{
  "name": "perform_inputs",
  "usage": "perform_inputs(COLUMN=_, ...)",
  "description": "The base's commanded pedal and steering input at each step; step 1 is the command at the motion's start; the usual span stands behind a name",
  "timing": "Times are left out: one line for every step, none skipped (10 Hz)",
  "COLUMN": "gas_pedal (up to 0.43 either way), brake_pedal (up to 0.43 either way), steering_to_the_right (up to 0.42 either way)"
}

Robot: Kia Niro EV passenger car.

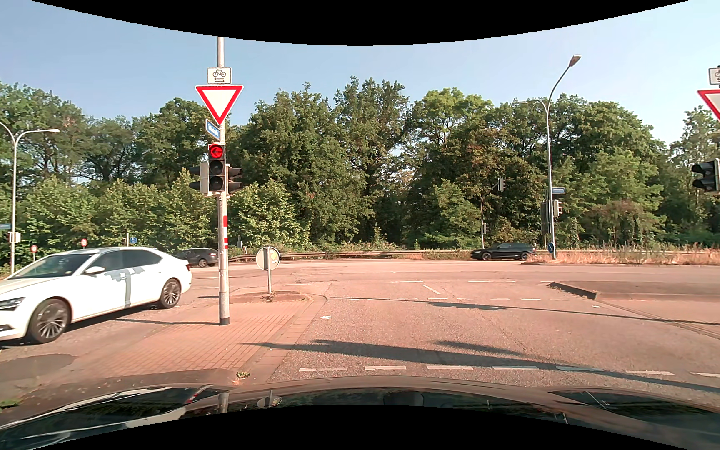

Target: Follow the waypoints while adhering to traffic rules and regulations

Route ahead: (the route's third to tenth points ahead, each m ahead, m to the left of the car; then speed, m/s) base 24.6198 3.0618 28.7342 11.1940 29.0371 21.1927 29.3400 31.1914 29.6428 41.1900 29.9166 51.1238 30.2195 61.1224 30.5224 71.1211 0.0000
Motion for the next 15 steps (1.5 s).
perform_inputs(gas_pedal=0.0, brake_pedal=0.305, steering_to_the_right=-0.001)
perform_inputs(gas_pedal=0.0, brake_pedal=0.305, steering_to_the_right=-0.001)
perform_inputs(gas_pedal=0.0, brake_pedal=0.305, steering_to_the_right=-0.001)
perform_inputs(gas_pedal=0.0, brake_pedal=0.305, steering_to_the_right=-0.001)
perform_inputs(gas_pedal=0.0, brake_pedal=0.311, steering_to_the_right=-0.001)
perform_inputs(gas_pedal=0.0, brake_pedal=0.305, steering_to_the_right=-0.001)
perform_inputs(gas_pedal=0.0, brake_pedal=0.305, steering_to_the_right=-0.001)
perform_inputs(gas_pedal=0.0, brake_pedal=0.305, steering_to_the_right=-0.001)
perform_inputs(gas_pedal=0.0, brake_pedal=0.305, steering_to_the_right=-0.001)
perform_inputs(gas_pedal=0.0, brake_pedal=0.305, steering_to_the_right=-0.001)
perform_inputs(gas_pedal=0.0, brake_pedal=0.305, steering_to_the_right=-0.001)
perform_inputs(gas_pedal=0.0, brake_pedal=0.305, steering_to_the_right=-0.001)
perform_inputs(gas_pedal=0.0, brake_pedal=0.305, steering_to_the_right=-0.002)
perform_inputs(gas_pedal=0.0, brake_pedal=0.305, steering_to_the_right=-0.001)
perform_inputs(gas_pedal=0.0, brake_pedal=0.311, steering_to_the_right=-0.001)
